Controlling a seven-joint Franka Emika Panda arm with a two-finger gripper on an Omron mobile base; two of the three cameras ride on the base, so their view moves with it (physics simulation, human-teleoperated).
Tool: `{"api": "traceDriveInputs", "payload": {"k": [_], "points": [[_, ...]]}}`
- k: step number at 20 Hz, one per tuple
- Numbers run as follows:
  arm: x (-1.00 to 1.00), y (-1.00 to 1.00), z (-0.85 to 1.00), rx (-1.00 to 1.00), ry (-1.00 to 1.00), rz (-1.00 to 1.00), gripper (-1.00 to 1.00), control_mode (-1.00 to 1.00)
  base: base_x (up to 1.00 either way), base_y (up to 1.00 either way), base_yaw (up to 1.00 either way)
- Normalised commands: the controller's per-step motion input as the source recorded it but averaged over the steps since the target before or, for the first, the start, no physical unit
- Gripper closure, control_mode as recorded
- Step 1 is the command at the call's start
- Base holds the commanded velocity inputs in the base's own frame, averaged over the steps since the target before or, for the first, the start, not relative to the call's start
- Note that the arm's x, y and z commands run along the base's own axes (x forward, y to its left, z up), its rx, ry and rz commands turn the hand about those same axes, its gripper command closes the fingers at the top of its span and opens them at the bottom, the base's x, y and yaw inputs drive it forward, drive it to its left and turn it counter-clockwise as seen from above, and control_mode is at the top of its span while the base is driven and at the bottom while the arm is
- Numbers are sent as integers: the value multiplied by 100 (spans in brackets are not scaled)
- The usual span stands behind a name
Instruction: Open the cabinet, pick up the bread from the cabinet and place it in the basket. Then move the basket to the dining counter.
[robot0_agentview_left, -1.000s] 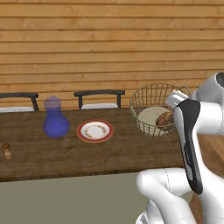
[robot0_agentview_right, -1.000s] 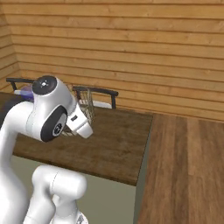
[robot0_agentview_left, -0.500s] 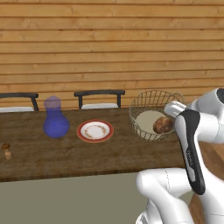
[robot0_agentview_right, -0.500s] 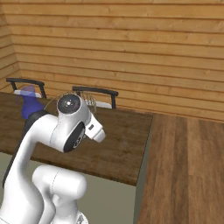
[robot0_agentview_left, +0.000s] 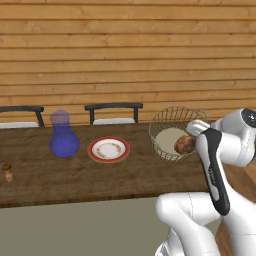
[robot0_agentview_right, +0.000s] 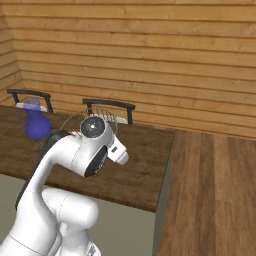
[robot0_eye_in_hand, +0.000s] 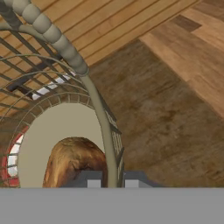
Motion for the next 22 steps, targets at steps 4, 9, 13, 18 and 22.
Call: {"api": "traceDriveInputs", "payload": {"k": [4,9,13,18,22], "points": [[31,-27,-34,0,0,15,100,-100,0,0,0],[56,-25,-31,0,0,12,100,-100,0,0,0],[64,-15,-18,0,7,3,100,-100,0,0,0],[51,-6,-17,0,13,0,100,-100,0,0,0],[34,-7,-26,0,9,0,100,-100,0,0,0]]}}
